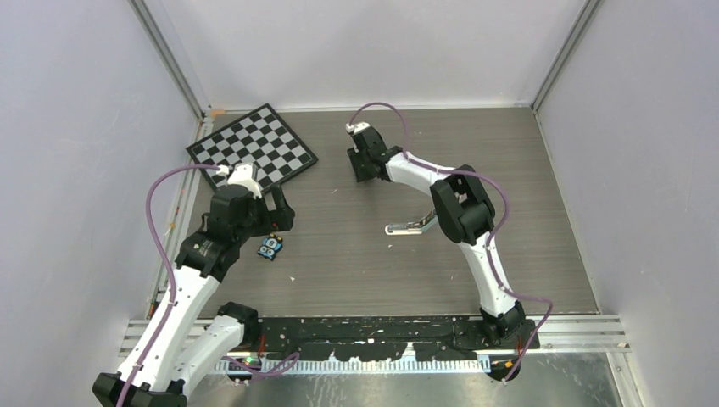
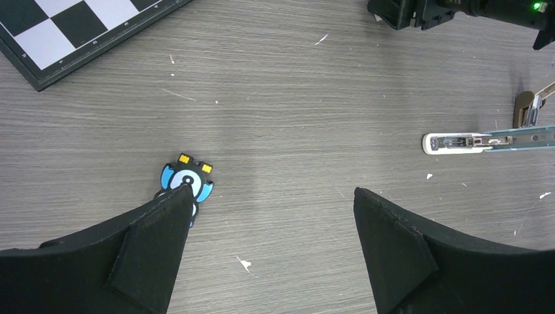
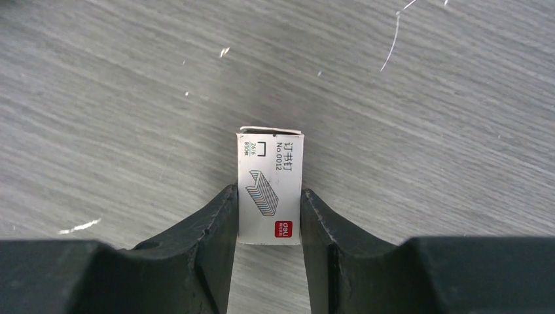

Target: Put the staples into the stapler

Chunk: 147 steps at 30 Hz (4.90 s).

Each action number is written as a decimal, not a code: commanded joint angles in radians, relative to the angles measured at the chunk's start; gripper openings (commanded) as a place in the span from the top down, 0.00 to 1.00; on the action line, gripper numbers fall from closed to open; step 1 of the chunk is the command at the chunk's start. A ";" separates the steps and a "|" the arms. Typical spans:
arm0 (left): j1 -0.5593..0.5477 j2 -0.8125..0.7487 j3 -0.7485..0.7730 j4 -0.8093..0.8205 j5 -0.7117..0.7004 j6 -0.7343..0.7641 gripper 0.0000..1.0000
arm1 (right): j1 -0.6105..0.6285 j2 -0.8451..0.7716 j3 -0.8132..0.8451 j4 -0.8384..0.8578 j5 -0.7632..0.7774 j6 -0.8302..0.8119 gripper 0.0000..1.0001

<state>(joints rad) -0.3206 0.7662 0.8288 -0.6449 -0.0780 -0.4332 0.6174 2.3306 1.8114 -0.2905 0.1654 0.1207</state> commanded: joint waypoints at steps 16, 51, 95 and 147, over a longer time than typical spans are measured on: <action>0.014 0.080 -0.031 0.082 0.163 -0.219 0.09 | 0.136 -0.505 -0.607 0.273 -0.115 -0.091 0.59; 0.034 0.327 -0.417 1.024 0.550 -0.781 0.26 | 0.384 -0.825 -0.828 0.436 -0.119 -0.004 0.58; -0.029 0.156 -0.143 0.313 0.755 0.927 0.27 | 0.116 -1.024 -0.846 0.040 -0.061 0.407 0.39; -0.272 0.843 0.044 0.178 0.565 1.523 0.52 | -0.044 -1.480 -1.026 -0.102 0.041 0.506 0.00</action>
<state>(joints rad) -0.5575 1.6089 0.8780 -0.5121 0.5228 1.1179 0.5793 0.8997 0.7982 -0.3927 0.2012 0.5980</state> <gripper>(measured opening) 0.495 0.995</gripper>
